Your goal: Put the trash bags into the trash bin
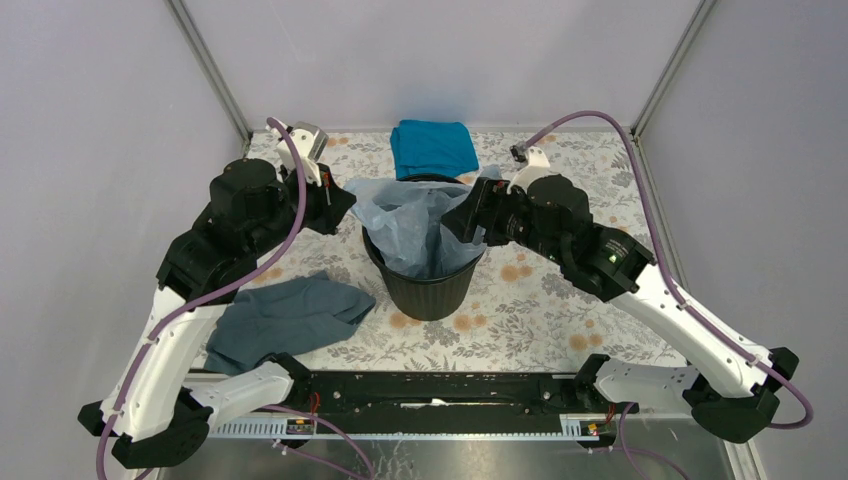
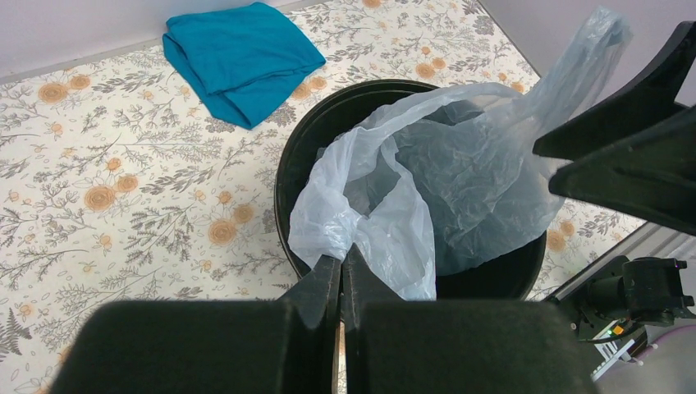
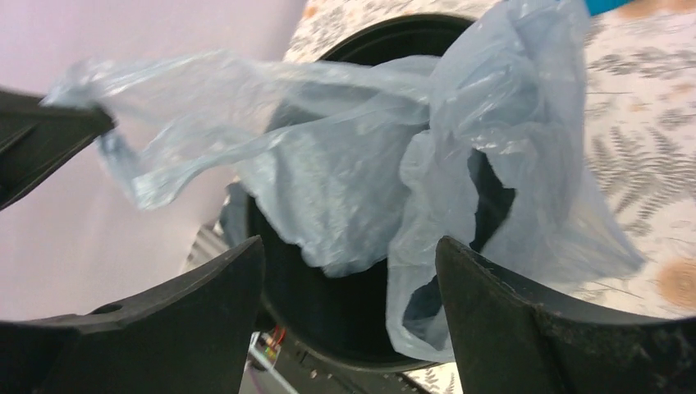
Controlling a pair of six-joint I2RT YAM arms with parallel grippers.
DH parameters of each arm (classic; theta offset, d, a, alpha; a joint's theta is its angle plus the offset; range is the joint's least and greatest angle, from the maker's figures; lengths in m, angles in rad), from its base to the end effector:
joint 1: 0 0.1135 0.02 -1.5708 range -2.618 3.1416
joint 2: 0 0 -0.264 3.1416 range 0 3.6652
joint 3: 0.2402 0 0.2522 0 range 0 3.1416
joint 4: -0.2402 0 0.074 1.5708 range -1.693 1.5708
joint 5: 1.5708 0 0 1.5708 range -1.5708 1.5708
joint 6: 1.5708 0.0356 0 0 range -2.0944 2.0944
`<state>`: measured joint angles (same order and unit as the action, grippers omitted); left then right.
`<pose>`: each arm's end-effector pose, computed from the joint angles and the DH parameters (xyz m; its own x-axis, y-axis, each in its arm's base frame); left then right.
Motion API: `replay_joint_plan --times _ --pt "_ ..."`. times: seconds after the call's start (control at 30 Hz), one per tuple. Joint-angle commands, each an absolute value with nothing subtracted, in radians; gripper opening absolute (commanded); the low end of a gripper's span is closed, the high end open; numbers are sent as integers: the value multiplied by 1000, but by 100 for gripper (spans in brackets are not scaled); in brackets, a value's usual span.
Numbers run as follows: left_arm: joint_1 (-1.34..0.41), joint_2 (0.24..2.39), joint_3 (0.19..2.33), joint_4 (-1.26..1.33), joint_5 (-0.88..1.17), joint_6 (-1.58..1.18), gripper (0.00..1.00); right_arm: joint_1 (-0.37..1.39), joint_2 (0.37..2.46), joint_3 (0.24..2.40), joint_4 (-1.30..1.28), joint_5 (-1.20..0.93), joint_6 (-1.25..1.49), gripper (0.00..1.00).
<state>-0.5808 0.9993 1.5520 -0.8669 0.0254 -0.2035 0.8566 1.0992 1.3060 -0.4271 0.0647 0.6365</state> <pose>0.1319 -0.0877 0.4813 -0.3680 -0.0001 -0.9298 0.5048 0.8398 -0.1999 0.1552 0.1756 0.4338 -0.5387 0.2841 -0.7931 -0.4881 0.6621 0.5687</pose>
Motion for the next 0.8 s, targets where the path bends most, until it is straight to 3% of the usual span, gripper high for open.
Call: replay_joint_plan --times 0.0,0.1,0.2,0.63,0.7,0.77 --pt "-578 985 1591 -836 22 -212 0 859 1077 1344 -485 306 644 81" --pt "-577 990 1593 -836 21 -211 0 859 1069 1319 -458 359 646 74" --pt "-578 991 1594 -836 25 -214 0 860 1094 1306 -447 405 651 74" --pt "-578 988 1594 -836 39 -221 0 859 1148 1314 -465 519 621 90" --pt "-578 991 1596 -835 42 -225 0 860 1161 1298 -422 548 623 84" --pt "-578 990 1595 -835 46 -228 0 859 1179 1296 -387 582 630 72"
